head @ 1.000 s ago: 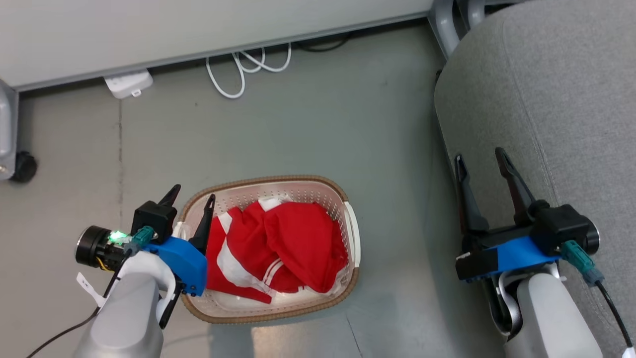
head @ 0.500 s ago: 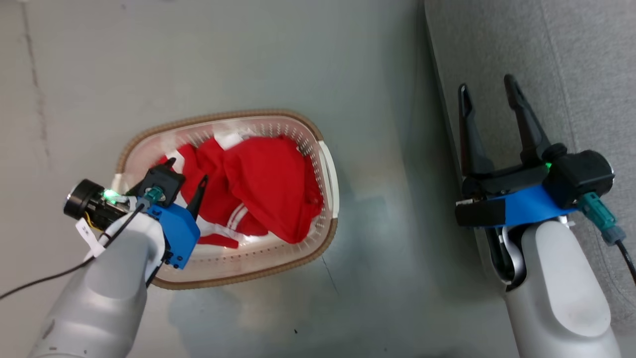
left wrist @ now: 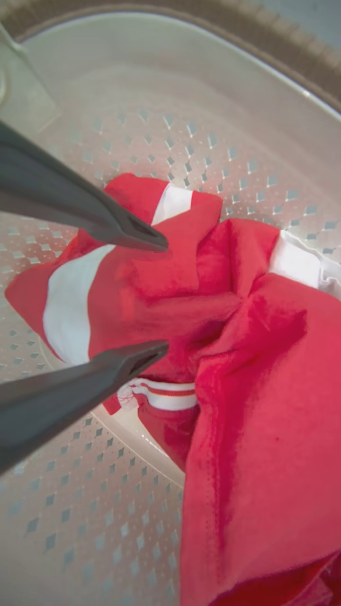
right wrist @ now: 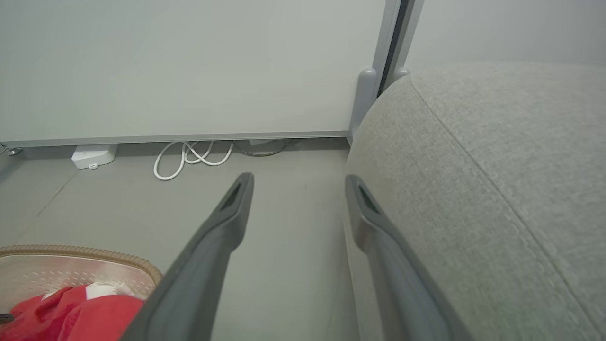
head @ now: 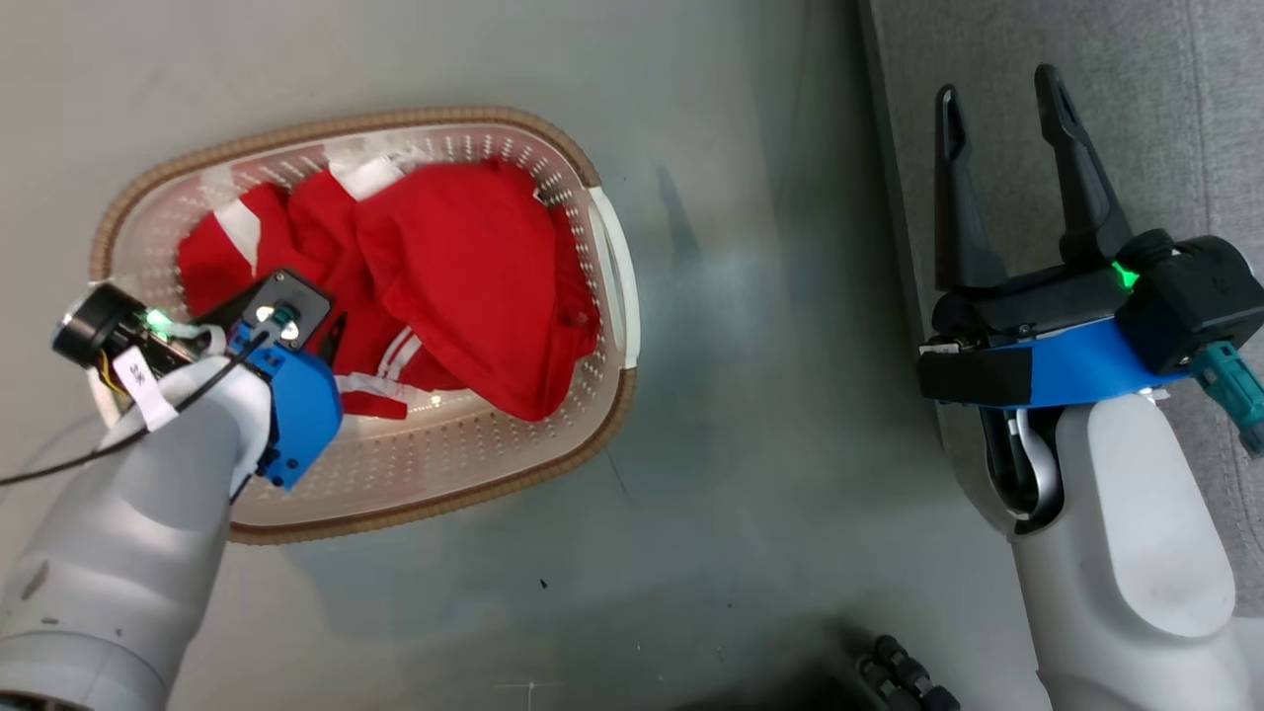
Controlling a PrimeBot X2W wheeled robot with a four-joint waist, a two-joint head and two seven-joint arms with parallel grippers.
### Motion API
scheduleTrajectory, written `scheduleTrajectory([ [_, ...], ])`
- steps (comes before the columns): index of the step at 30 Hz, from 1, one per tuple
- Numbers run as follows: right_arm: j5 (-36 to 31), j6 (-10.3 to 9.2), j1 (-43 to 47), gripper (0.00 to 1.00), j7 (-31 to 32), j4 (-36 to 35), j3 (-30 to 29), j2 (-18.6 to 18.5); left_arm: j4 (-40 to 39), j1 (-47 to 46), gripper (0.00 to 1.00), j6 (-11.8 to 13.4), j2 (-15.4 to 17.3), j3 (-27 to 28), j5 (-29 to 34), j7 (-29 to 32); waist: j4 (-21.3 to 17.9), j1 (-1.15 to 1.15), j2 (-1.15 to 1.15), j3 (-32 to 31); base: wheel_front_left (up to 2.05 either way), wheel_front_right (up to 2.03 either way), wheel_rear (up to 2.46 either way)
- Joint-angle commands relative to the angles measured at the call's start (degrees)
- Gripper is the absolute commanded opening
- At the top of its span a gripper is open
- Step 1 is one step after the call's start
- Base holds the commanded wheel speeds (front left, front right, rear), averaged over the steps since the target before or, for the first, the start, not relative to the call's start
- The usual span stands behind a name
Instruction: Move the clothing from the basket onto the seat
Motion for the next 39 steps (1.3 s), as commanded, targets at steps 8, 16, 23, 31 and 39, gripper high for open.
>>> scheduleTrajectory([
  [8,0.87,-0.02,-2.06,1.0,-0.05,-1.51,0.16,-0.12,1.02,-4.4,1.0,-0.08,2.05,-3.83,1.17,4.66,-1.03,-0.01,0.0,5.08,0.0,0.0,0.0],
  [16,1.37,-0.02,-2.87,1.0,-0.06,-2.56,0.64,-0.12,1.34,-5.97,1.0,-0.04,2.52,-7.77,0.98,6.96,-1.81,-0.01,0.0,8.1,0.0,0.0,0.0],
  [23,1.63,-0.02,-3.09,1.0,-0.06,-3.19,0.55,-0.12,1.49,-6.3,0.8,-0.04,2.86,-10.75,0.11,8.29,-2.19,-0.01,0.0,9.44,0.0,0.0,0.0],
  [31,1.87,-0.02,-3.24,1.0,-0.06,-2.5,0.33,-0.12,1.52,-6.54,0.0,-0.04,2.63,-13.76,-1.99,8.12,-2.14,-0.01,0.0,8.6,0.0,0.0,0.0],
  [39,1.3,-0.02,-2.14,1.0,-0.06,-1.69,-0.33,-0.12,1.53,-4.79,0.0,-0.04,1.05,-16.28,-5.02,7.02,-1.2,-0.01,0.0,5.42,0.0,0.0,0.0],
])
